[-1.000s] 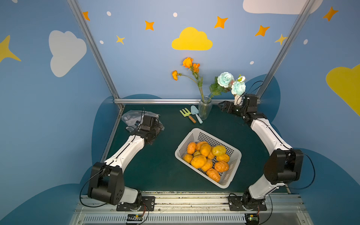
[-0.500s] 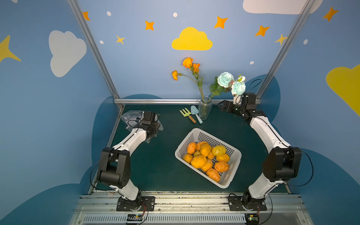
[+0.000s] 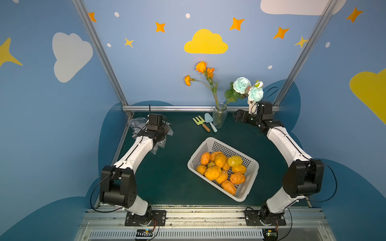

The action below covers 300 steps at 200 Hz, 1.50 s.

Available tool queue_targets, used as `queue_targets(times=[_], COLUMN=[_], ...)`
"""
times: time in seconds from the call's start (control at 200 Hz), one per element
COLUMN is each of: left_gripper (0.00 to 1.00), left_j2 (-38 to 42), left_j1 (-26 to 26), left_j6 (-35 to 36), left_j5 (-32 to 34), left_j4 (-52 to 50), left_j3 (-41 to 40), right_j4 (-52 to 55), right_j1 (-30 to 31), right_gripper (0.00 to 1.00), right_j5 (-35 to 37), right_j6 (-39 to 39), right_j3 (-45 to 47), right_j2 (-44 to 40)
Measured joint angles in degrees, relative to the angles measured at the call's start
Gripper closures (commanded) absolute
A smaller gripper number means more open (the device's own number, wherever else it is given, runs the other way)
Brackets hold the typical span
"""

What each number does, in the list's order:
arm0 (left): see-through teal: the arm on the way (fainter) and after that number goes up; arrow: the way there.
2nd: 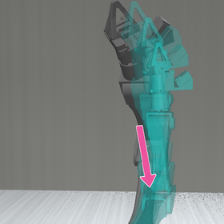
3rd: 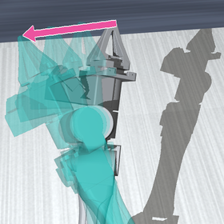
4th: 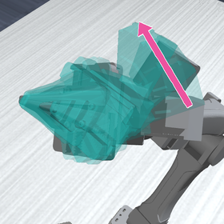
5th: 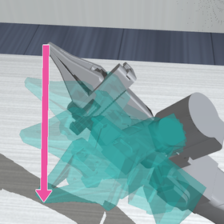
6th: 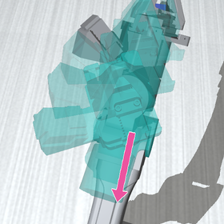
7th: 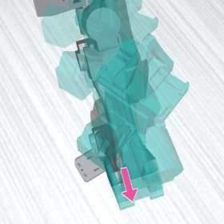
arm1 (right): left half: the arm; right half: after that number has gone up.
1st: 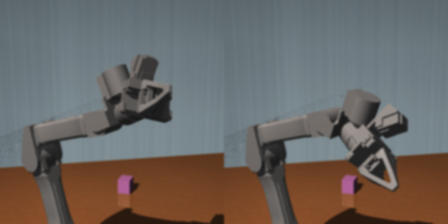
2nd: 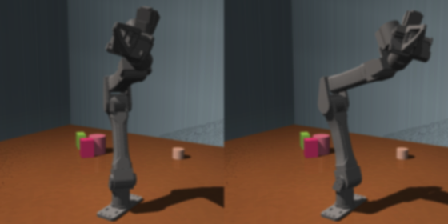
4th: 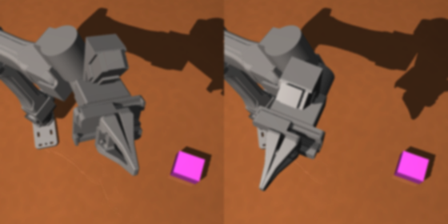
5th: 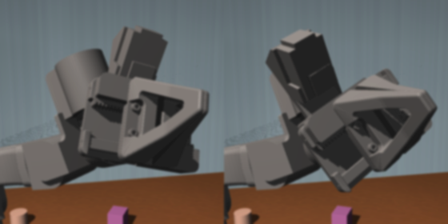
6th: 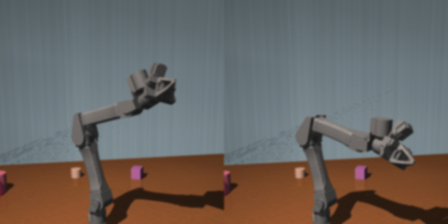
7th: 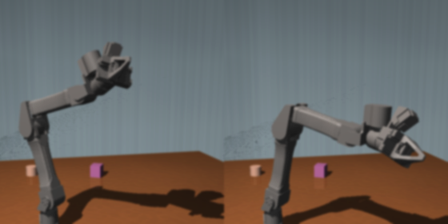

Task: Put the potatoes into a zipper bag and zip it
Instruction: Pick up the zipper food storage bag, then adjust the zipper food storage bag in the basket.

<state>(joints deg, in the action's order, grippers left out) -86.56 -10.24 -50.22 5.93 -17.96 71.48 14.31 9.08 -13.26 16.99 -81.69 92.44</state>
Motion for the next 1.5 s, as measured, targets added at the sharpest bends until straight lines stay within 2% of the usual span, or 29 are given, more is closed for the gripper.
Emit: queue_targets(times=[0.165, 0.32, 0.445, 0.651, 0.796, 0.911, 0.996, 1.321, 1.502], left_gripper=[0.98, 0.98, 0.98, 0.98, 0.98, 0.98, 0.98, 0.98, 0.98], left_j2=[4.3, 8.7, 12.5, 18.1, 23.6, 27.7, 29.6, 35.0, 36.5], left_j1=[-5.9, -13.1, -18.4, -25.3, -29.9, -30.2, -30.2, -30.2, -30.2], left_j6=[11.8, 20.6, 25.5, 29.8, 30.6, 29.2, 29.0, 29.0, 27.7], left_j5=[-9.1, -16.5, -21.9, -32.2, -37.1, -38.7, -38.5, -35.3, -34.1], left_j4=[1.7, 2.5, 3.7, 8.7, 15.5, 22.3, 23.4, 28.2, 29.3], left_j3=[5.2, 5.2, 3.6, -3.3, -17.7, -32.6, -39.1, -45.4, -49.6], right_j4=[-3.0, -5.9, -8.5, -10.7, -11.4, -12.1, -10.3, -1.6, -1.2], right_j1=[0.1, 0.0, -0.4, -0.5, -0.1, 1.9, 4.4, 11.5, 14.8], right_gripper=[0.05, 0.05, 0.04, 0.03, 0.03, 0.03, 0.03, 0.03, 0.05], right_j5=[3.6, 4.7, 2.8, 0.1, -2.8, -5.0, -4.8, -2.2, -2.9], right_j6=[2.3, 5.3, 9.9, 17.4, 20.7, 22.8, 23.4, 26.7, 30.3], right_j3=[6.7, 10.9, 15.2, 24.0, 31.0, 38.9, 42.4, 48.4, 50.5], right_j2=[-8.2, -14.3, -18.1, -23.8, -29.5, -35.5, -38.9, -55.3, -54.0])
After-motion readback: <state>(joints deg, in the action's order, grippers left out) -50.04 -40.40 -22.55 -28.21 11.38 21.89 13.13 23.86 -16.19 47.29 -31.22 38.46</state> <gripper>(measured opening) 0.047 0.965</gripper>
